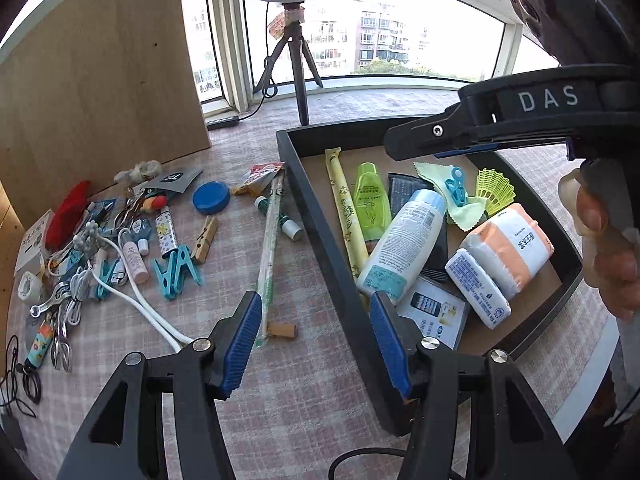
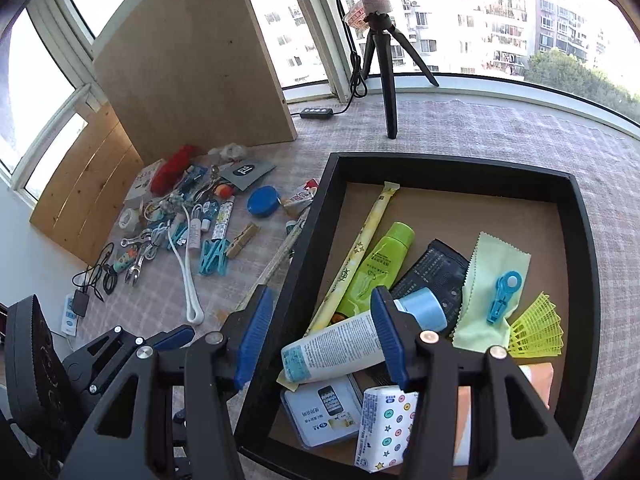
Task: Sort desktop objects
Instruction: 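Carry the lotion bottle into the tray and open the left gripper, then grasp the steel clamp with the left gripper while the right grasps the white cable massager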
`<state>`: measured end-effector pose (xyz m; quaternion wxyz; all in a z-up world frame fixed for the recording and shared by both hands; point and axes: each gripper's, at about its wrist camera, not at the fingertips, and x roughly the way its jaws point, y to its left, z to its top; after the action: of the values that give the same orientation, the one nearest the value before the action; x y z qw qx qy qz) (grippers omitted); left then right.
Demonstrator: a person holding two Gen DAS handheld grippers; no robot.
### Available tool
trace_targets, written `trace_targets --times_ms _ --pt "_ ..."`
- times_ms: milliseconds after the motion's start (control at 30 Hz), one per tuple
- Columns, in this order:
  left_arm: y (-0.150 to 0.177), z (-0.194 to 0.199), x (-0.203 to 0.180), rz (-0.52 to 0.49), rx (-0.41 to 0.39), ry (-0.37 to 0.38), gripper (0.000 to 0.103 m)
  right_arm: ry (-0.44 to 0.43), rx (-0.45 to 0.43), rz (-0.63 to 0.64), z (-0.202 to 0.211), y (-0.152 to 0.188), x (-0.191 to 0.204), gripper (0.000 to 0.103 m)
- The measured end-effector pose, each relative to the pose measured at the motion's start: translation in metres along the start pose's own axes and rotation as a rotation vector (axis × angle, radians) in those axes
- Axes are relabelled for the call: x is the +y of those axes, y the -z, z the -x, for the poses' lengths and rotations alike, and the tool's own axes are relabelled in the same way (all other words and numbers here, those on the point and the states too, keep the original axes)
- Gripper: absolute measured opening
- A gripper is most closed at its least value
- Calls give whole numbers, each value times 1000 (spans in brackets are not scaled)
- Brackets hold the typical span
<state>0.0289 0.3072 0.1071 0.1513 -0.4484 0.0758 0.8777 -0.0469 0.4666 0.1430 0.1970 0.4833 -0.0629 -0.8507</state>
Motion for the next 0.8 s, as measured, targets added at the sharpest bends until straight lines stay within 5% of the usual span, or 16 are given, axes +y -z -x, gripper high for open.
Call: trace_targets --times_ms 267,800 --pt "27 8 76 104 28 -86 54 10 -32 119 -21 -1 55 50" --pt "94 5 245 389 119 -265 65 -31 164 341 -105 8 167 50"
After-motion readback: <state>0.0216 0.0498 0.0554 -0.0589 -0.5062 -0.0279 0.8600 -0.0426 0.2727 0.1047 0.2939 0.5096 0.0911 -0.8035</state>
